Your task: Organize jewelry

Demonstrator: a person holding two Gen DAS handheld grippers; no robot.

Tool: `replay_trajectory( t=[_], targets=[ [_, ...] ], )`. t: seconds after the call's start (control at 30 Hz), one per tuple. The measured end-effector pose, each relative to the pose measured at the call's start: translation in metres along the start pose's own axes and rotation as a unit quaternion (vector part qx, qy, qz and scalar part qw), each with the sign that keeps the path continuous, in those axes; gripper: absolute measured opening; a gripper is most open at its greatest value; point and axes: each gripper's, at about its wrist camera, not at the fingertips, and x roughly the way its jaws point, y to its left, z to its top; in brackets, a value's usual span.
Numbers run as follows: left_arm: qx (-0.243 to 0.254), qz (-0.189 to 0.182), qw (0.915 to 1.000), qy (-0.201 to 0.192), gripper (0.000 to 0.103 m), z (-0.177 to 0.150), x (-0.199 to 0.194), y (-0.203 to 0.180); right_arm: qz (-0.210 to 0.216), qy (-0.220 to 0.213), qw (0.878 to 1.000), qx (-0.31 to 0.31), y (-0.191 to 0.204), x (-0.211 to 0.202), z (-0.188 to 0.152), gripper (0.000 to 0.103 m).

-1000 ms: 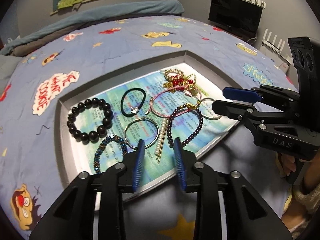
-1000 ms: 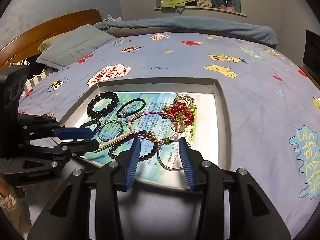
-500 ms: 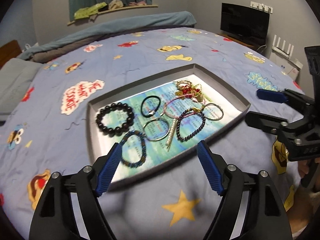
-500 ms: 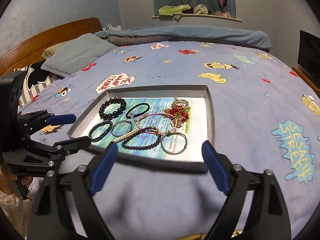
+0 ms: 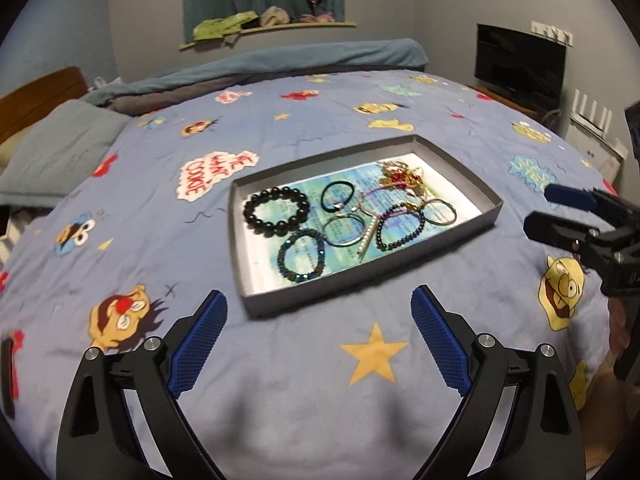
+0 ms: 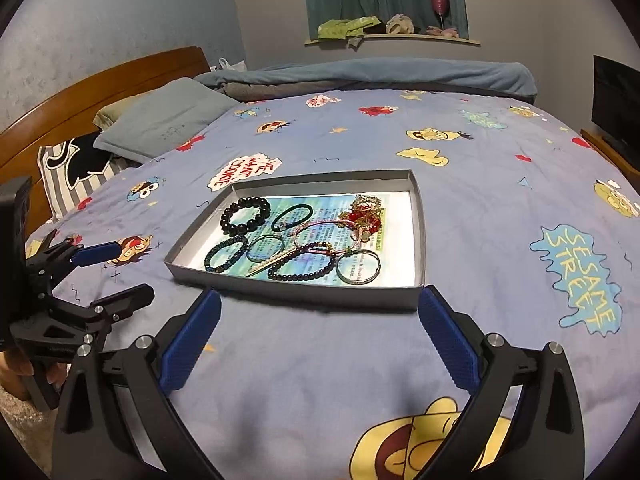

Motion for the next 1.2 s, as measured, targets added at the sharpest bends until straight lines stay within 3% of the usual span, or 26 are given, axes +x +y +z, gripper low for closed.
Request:
replay_trajectory(
  t=[0.43, 1.2],
  targets=[
    [-0.053, 0.060, 0.9966, -0.020, 0.095, -0.003, 0.000, 0.005, -0.062, -0.018, 0.998, -0.025, 0.019, 0.006, -0.002, 0.097],
    [-0.067, 0.070, 0.9950, -0.024, 0.095, -0.004, 0.003, 0.012, -0.066, -0.010, 0.997, -0.028, 0.018, 0.016, -0.005, 0.097]
  ],
)
